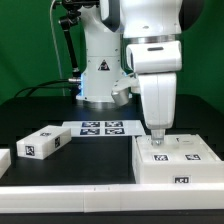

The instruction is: Assemble cabinet

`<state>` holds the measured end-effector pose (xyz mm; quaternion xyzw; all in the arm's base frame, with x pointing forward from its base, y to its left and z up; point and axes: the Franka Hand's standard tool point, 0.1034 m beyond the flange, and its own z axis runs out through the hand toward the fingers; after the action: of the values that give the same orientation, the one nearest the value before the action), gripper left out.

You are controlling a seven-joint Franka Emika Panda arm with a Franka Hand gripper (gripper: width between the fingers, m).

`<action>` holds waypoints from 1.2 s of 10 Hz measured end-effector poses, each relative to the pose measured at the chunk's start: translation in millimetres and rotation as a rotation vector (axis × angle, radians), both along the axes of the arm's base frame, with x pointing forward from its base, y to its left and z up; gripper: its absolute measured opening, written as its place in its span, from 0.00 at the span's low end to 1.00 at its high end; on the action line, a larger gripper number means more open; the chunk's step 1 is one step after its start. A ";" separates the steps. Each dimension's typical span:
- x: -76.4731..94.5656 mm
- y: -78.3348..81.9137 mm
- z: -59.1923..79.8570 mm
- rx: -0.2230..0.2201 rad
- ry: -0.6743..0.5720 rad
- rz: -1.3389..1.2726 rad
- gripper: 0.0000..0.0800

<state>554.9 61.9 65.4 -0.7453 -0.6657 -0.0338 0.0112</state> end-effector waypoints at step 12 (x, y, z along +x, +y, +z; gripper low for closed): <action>-84.3 18.9 24.1 -0.021 0.011 -0.431 1.00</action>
Offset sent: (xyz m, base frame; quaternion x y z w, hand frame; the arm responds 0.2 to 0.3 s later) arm -0.0599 0.0024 0.0326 -0.0229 -0.0206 0.1655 0.9857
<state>470.6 80.7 89.5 -0.8707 -0.4912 -0.0244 -0.0005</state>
